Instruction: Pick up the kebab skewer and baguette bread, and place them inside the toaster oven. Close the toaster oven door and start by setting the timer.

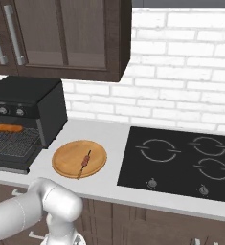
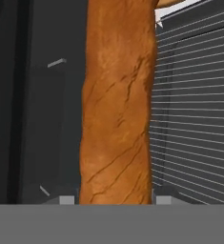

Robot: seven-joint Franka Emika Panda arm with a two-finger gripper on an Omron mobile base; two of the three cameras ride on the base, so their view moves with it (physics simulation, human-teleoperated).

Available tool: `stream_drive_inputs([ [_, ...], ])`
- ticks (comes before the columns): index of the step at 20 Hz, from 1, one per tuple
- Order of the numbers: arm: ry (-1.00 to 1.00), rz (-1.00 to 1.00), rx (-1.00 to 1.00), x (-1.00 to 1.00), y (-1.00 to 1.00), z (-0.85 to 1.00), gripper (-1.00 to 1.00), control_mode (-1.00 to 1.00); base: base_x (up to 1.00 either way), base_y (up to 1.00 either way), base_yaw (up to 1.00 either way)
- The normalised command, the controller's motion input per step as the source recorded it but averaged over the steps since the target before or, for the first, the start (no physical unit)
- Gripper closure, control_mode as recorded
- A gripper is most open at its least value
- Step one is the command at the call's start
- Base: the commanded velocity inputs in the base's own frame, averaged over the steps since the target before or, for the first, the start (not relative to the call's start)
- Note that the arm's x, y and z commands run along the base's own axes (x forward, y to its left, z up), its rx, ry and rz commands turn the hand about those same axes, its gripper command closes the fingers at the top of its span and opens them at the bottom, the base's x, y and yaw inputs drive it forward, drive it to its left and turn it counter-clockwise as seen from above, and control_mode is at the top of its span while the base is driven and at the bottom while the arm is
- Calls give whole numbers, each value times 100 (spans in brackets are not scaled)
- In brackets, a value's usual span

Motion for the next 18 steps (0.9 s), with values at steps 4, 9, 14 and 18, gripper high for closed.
stream_drive_inputs([
  [4,5,0,0,0,3,0,-100,-100,0,0,0],
  [9,0,0,0,0,0,0,-100,-100,0,0,0],
  [14,1,0,0,2,-5,0,-100,-100,0,0,0],
  [18,1,0,0,-48,-50,4,-100,-100,0,0,0],
])
